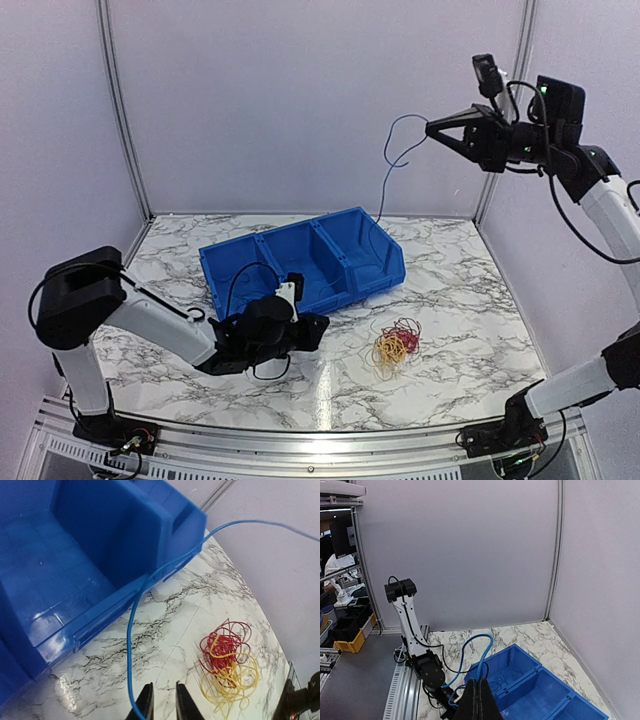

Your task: Untangle the cables

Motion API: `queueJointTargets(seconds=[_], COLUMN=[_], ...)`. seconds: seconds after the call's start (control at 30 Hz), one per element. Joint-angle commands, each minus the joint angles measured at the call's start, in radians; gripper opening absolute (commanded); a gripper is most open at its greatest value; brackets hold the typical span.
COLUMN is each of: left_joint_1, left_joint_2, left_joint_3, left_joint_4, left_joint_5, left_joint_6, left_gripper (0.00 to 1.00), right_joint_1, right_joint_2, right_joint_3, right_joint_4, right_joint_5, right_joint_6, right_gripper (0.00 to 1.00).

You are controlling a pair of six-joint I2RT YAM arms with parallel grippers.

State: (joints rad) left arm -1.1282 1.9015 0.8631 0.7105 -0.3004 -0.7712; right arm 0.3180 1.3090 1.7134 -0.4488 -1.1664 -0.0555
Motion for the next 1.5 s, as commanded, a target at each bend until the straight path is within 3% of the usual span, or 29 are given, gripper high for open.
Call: queueJointTargets(seconds=[0.0,0.13,0.5,0.63,0.8,1.13,1.17,1.2,1.33,1.47], left_joint_1=[-0.013,-0.012,0.05,0.131,0.262,0.402,0.41,0.419,0.439,0.453], left_joint_2=[-0.175,-0.334,-0.71,-0.807,-0.792,-0.636,-0.621,-0.606,-0.571,-0.564], left_joint_3=[-0.121,-0.229,-0.214,-0.189,-0.127,-0.062,-0.052,-0.041,-0.007,-0.001], left_joint_4=[0.064,0.059,-0.319,-0.422,-0.551,-0.492,-0.485,-0.48,-0.479,-0.477], left_joint_5=[-0.047,-0.129,-0.442,-0.472,-0.435,-0.339,-0.336,-0.33,-0.315,-0.317], left_joint_6=[0.109,0.157,0.314,0.347,0.37,0.372,0.377,0.382,0.401,0.413], left_gripper=[0.11,0.0,0.0,0.0,0.0,0.0,0.0,0.0,0.0,0.0], right_joint_1=[0.046,0.14,0.353,0.394,0.419,0.438,0.44,0.44,0.441,0.44], right_joint_2=[0.011,0.065,0.324,0.455,0.638,1.018,1.039,1.055,1.011,0.867], right_joint_3=[-0.072,-0.09,0.014,0.079,0.18,0.47,0.49,0.509,0.482,0.342], right_joint_4=[0.09,0.057,0.071,0.099,0.122,0.081,0.067,0.049,0.014,0.037], right_joint_5=[0.08,0.172,0.517,0.569,0.613,0.628,0.624,0.616,0.607,0.612], right_joint_6=[0.001,-0.085,-0.185,-0.182,-0.171,-0.108,-0.107,-0.108,-0.117,-0.149], right_gripper=[0.0,0.0,0.0,0.0,0.0,0.0,0.02,0.12,0.34,0.4])
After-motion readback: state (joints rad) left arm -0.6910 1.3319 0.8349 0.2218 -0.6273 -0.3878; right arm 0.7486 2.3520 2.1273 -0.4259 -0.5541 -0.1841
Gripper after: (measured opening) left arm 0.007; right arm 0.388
